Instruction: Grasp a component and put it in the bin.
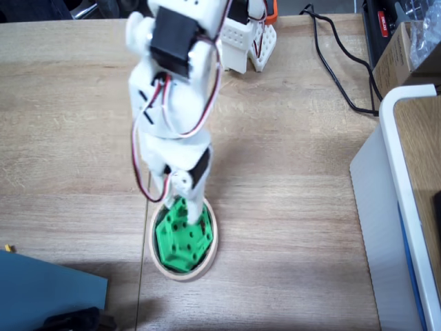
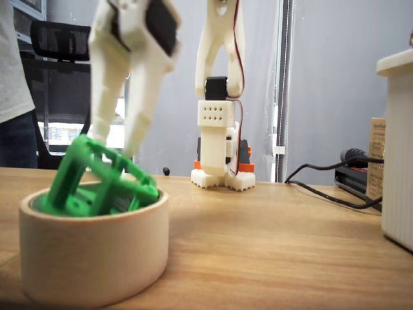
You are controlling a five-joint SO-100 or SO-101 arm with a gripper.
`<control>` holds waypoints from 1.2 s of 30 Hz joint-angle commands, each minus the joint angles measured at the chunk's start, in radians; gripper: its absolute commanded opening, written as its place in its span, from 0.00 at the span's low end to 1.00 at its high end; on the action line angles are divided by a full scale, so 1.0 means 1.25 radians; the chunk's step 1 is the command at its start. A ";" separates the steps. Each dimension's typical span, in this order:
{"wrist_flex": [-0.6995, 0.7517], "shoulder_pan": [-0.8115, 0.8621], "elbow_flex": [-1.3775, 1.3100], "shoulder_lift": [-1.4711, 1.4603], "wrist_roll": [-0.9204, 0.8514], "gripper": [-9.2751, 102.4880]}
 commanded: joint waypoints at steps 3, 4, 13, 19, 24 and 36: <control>-0.001 -0.058 0.004 0.109 0.006 0.23; -0.001 -0.060 0.000 0.114 0.006 0.23; -0.001 -0.071 0.007 0.243 0.005 0.23; 0.000 -0.075 0.081 0.296 0.006 0.23; 0.000 -0.099 0.185 0.352 0.005 0.23; -0.012 -0.034 0.447 0.697 0.004 0.16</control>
